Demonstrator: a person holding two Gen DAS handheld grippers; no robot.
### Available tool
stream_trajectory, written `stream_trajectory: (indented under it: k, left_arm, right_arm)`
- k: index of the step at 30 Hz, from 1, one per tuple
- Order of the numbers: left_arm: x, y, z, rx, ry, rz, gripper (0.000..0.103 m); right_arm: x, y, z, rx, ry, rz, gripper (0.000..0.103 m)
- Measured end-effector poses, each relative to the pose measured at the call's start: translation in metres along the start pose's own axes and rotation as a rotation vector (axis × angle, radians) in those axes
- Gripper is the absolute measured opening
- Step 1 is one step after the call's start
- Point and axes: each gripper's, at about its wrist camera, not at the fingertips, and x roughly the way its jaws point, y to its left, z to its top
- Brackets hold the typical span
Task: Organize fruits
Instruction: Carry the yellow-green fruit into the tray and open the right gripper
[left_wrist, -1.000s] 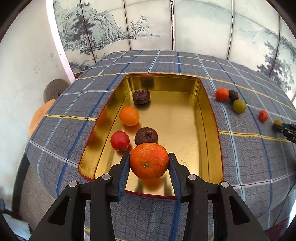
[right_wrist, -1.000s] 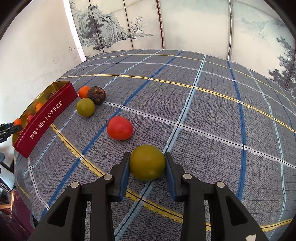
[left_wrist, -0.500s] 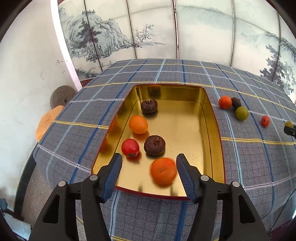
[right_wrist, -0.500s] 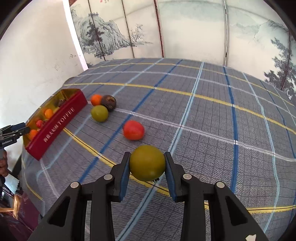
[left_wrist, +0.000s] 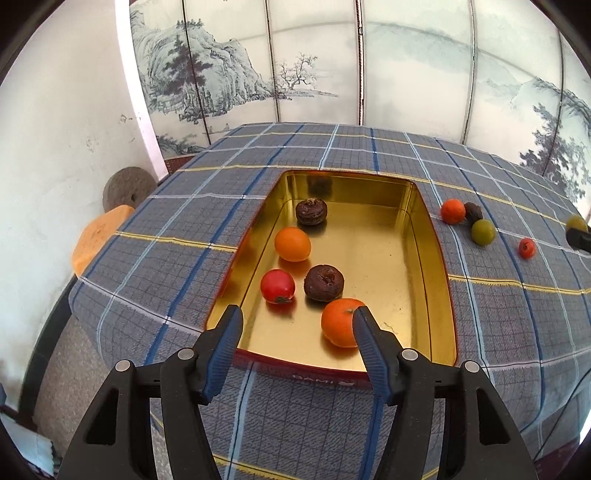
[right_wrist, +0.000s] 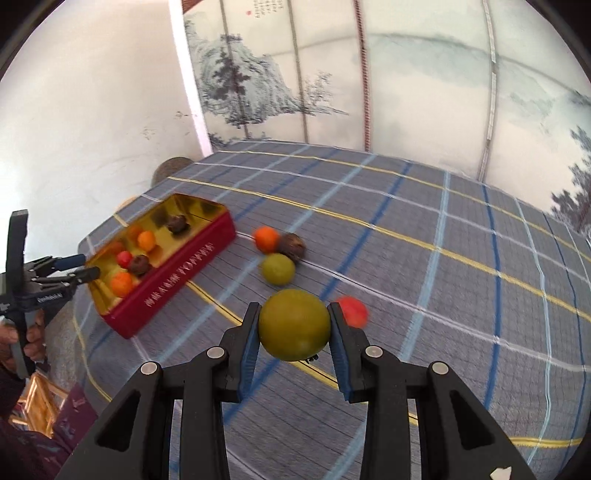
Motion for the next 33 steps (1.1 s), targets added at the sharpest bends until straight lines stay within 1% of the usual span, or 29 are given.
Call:
stream_trajectory:
  k: [6,10,13,18,23,33]
  left_arm:
    - [-0.003,0.014,-0.001,-0.036,-0.006,0.006,0.063]
    - [-0.004,0.023,-0.002,-0.051,-0.006,0.023,0.063]
    - [-0.005,0.028,-0.002,-0.053,-0.01,0.039,0.063]
    - [-0.007,0.034,-0.002,-0.043,-0.022,0.077,0.066]
    - [-0.004,0.039,-0.004,-0.04,-0.024,0.098,0.07]
    - [0.004,0.048,-0.01,-0.037,-0.009,0.115,0.072]
  right_arm:
    - [0.023,0.045,0.028,-0.051,0.004,0.113,0.032]
    - [0.053,0.08,0.047,-0.079,0.028,0.202,0.032]
    - [0.082,0.102,0.059,-0.094,0.065,0.254,0.032]
    - [0.124,0.131,0.071,-0.119,0.119,0.279,0.032]
    - [0.155,0.138,0.081,-0.108,0.166,0.273,0.033]
    - [0.19,0.15,0.089,-0.105,0.216,0.257,0.033]
